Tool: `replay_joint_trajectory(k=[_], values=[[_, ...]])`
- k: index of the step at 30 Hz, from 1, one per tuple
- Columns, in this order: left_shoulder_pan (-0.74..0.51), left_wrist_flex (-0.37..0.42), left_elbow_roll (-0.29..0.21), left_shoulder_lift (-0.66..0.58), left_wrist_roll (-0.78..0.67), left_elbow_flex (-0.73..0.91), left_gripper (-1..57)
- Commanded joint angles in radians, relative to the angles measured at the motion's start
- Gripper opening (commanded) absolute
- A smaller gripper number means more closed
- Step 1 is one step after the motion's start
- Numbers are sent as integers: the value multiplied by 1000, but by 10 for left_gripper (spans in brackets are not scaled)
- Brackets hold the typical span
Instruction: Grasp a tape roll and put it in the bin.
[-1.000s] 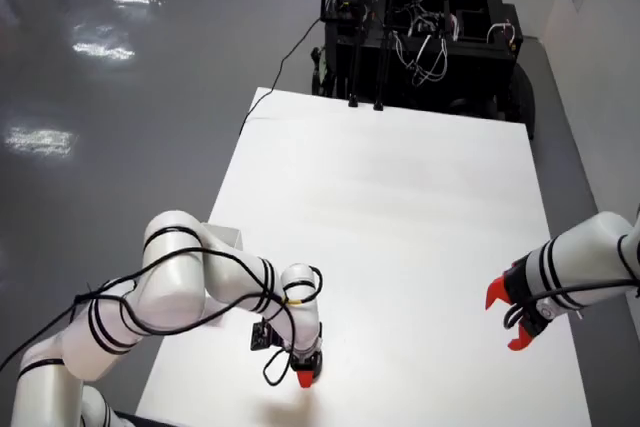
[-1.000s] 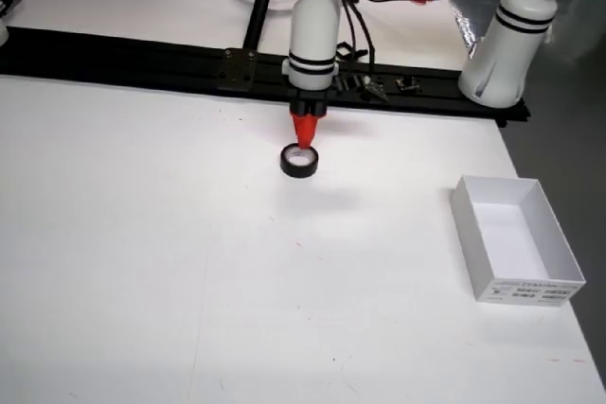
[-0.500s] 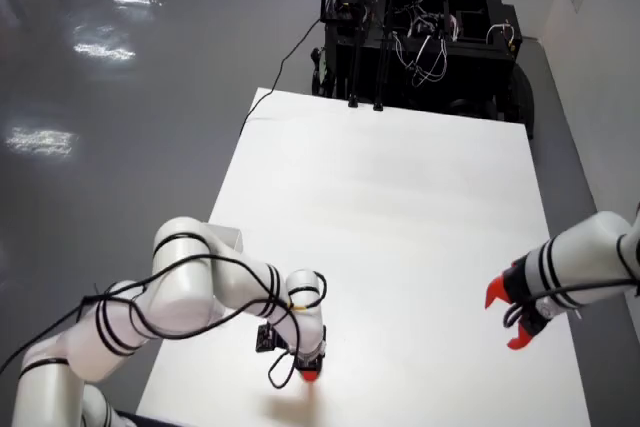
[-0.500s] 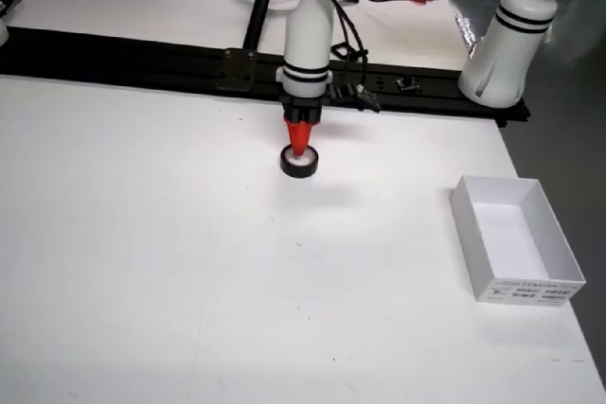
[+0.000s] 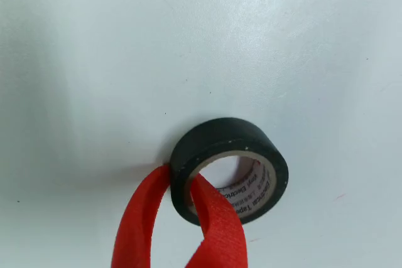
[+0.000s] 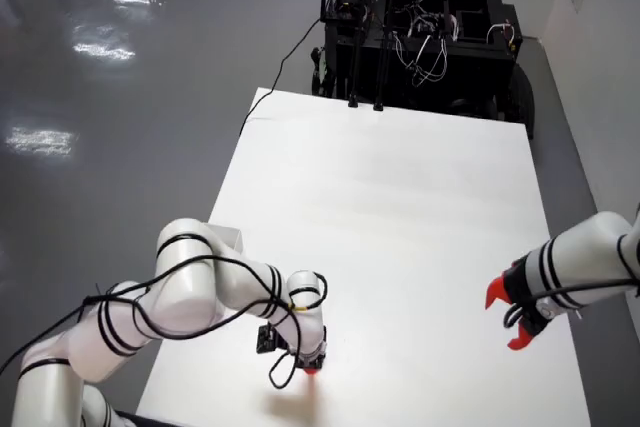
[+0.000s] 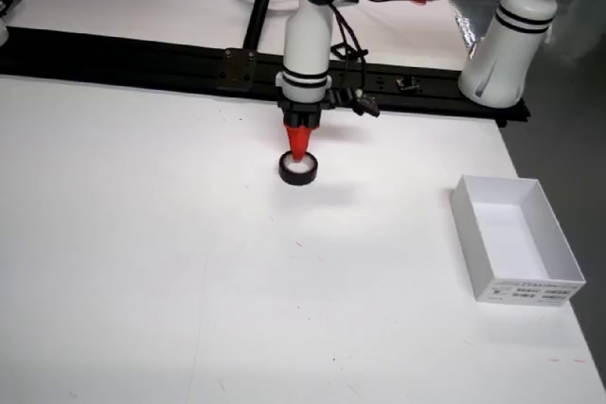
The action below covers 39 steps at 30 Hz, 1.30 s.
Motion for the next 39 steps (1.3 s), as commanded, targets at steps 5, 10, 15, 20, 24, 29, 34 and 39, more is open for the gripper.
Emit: replay_joint_trajectory(k=[5,10,15,20,24,29,34,39], values=[[1,86,0,7,66,-66,-6],[38,172,31,-39,112,-105,-6],[119,238,86,-172,144,-71,-6],[226,276,88,-264,206,-33,-6],[317,301,86,-303,281,-17,-6],[432,302,83,-342,336,18,-6],[533,305,78,-365,362,30,-6],[616,305,78,-401,367,64,-6]])
